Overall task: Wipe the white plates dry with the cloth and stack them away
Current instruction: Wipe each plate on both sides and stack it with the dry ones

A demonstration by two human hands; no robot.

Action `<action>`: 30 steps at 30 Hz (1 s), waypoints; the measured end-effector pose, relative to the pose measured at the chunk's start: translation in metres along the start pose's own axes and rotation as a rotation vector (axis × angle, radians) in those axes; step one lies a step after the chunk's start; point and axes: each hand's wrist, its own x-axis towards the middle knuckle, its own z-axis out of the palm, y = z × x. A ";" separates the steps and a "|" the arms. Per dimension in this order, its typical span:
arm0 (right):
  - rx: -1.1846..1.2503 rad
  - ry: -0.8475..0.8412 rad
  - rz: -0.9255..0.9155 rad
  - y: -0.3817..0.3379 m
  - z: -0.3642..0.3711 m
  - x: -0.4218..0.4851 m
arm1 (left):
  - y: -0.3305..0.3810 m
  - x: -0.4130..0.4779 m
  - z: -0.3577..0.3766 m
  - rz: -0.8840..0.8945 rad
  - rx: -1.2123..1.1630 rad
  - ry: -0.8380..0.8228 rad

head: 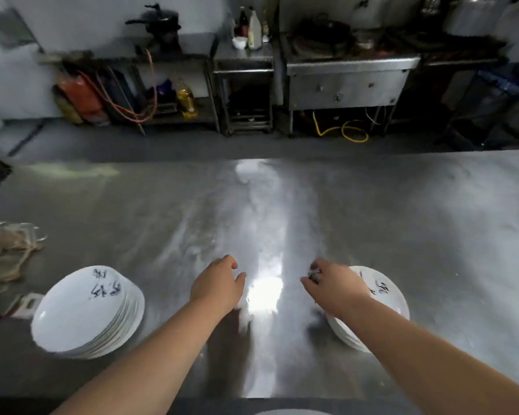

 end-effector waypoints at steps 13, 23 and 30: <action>0.165 -0.315 -0.317 -0.303 0.126 -0.017 | -0.304 -0.058 -0.142 -0.482 -0.124 0.322; -0.083 -0.214 -0.243 -0.359 0.185 -0.009 | -0.362 -0.050 -0.136 -0.473 -0.234 0.066; -0.024 -0.217 -0.187 -0.358 0.191 -0.012 | -0.366 -0.050 -0.138 -0.466 -0.274 0.073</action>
